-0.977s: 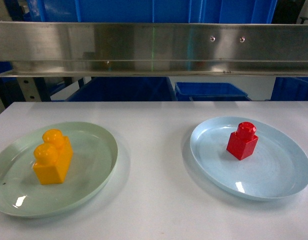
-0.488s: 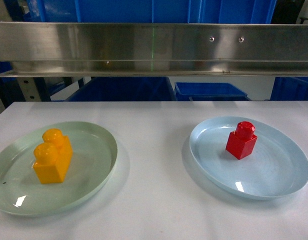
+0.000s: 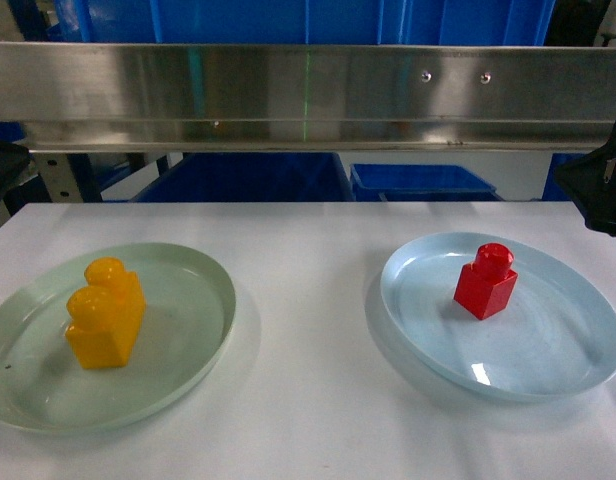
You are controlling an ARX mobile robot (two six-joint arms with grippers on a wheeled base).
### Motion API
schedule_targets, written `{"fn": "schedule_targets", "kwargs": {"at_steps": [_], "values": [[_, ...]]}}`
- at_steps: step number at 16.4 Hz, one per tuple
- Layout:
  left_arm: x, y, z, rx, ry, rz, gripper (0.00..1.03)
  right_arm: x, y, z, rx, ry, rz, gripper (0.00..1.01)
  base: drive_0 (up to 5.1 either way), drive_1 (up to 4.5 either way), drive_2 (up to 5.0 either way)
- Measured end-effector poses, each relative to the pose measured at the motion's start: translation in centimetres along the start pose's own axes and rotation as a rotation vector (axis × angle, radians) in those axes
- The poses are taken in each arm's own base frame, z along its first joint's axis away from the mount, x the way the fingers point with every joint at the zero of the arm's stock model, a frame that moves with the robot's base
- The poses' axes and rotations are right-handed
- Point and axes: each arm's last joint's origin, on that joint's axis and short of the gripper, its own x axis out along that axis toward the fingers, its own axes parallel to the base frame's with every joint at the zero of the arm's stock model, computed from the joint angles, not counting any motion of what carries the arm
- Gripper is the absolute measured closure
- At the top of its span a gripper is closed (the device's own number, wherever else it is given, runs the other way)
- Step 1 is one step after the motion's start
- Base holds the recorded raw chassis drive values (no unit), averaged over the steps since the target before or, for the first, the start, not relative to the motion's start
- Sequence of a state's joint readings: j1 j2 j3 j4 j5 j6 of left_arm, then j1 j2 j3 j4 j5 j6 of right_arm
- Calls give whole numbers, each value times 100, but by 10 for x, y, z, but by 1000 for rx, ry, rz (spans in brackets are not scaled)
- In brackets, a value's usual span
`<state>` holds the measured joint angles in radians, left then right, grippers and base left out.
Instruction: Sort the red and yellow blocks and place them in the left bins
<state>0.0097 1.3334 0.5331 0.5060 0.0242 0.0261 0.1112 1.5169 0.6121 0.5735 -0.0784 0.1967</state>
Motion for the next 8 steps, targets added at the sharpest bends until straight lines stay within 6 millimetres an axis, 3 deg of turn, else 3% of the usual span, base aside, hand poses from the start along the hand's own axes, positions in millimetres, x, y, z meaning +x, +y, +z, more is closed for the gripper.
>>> {"fn": "schedule_targets", "kwargs": {"at_steps": [8], "values": [[2,-1,-3,1,15,-5,5,2,6,-2,12,-10,27,3,0,0,0]]}}
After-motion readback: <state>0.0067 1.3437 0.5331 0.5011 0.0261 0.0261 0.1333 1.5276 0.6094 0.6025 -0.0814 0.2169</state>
